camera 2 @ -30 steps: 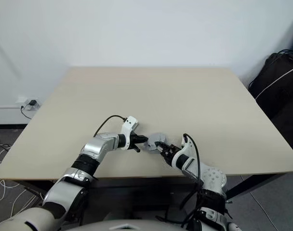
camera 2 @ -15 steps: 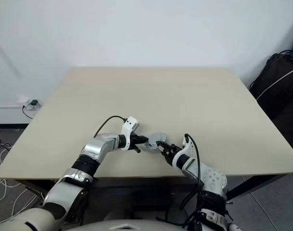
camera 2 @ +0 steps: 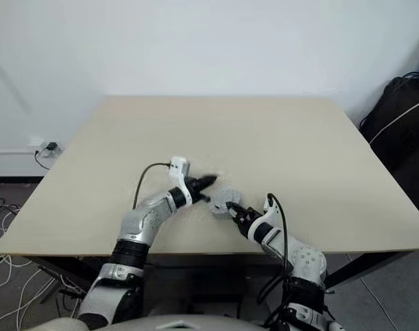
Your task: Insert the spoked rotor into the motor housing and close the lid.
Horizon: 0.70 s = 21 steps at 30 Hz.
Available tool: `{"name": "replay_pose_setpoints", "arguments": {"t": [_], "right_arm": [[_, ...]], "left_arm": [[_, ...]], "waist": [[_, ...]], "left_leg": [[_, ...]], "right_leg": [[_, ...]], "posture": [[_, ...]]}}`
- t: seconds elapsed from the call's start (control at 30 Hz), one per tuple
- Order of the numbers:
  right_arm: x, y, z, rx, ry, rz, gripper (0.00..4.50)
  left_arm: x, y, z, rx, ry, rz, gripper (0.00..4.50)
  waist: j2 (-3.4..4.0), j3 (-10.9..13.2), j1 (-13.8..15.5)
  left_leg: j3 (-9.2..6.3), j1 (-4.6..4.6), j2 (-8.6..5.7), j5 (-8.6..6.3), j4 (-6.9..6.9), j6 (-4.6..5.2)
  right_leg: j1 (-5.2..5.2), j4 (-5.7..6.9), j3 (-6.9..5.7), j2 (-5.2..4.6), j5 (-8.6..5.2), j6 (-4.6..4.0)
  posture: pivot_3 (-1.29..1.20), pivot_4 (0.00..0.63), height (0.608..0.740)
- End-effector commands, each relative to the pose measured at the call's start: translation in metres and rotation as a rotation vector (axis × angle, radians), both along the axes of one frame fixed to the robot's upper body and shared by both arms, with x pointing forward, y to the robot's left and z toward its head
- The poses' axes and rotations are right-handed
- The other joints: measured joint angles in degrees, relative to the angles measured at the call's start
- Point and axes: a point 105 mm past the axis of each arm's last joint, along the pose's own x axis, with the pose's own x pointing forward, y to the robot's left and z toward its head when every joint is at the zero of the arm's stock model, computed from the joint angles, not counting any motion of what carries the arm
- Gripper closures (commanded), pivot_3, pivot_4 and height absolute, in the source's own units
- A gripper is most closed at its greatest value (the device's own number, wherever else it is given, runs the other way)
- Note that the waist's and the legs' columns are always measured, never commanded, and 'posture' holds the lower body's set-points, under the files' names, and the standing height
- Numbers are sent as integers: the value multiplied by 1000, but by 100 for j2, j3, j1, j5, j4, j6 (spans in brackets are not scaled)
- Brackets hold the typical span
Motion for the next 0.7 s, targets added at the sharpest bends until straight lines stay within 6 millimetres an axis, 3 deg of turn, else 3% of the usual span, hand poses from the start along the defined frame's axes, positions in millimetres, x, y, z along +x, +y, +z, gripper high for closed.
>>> {"name": "replay_pose_setpoints", "arguments": {"t": [0.03, 0.27, 0.43, 0.6, 0.7], "right_arm": [[1, 14, 6, 72, -16, -19, 2482], [5, 16, 20, 133, -77, -29, 2482], [10, 23, 39, 188, -147, -6, 2482], [13, 31, 57, 224, -204, 29, 2482], [14, 37, 67, 242, -237, 60, 2482]], "left_arm": [[-5, 28, 5, 68, -75, 175, 4500], [-42, 41, -30, -122, 141, 187, 4500], [-67, 35, -46, -344, 351, 173, 4500], [-78, 30, -41, -364, 343, 138, 4500], [-81, 28, -32, -490, 336, 126, 4500]], "waist": [[8, -4, -4], [10, -4, 1], [12, -1, -37], [9, 3, -72], [11, 4, -83]], "left_leg": [[-1, -1, -5, 0, -1, 0], [0, -7, -6, -2, 9, 4], [1, -11, 5, -2, 10, 4], [0, -12, 1, -2, 10, 3], [2, -12, -1, -2, 10, 2]], "right_leg": [[-1, 0, -2, 2, -1, -2], [-2, -2, -1, 3, -10, -16], [-11, 1, 0, 5, -12, -19], [-11, 1, -1, 8, -14, -21], [-11, 1, 0, 9, -15, -25]], "posture": [[0, 0, 740], [0, 0, 740], [0, 0, 740], [0, 0, 740], [0, 0, 740]]}}
